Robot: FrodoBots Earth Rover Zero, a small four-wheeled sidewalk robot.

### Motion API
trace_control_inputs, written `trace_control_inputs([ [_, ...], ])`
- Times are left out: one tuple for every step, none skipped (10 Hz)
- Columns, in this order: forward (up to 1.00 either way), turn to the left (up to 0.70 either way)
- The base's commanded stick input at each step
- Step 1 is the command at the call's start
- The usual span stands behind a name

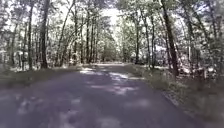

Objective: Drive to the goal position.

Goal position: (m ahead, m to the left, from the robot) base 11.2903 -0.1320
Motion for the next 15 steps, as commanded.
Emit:
trace_control_inputs([
  [0.45,0.0],
  [0.45,0.0],
  [0.45,0.0],
  [0.45,0.0],
  [0.45,0.0],
  [0.45,0.0],
  [0.45,0.0],
  [0.45,0.0],
  [0.45,0.0],
  [0.45,0.0],
  [0.45,0.0],
  [0.45,0.0],
  [0.45,0.0],
  [0.45,0.0],
  [0.45,0.0],
])
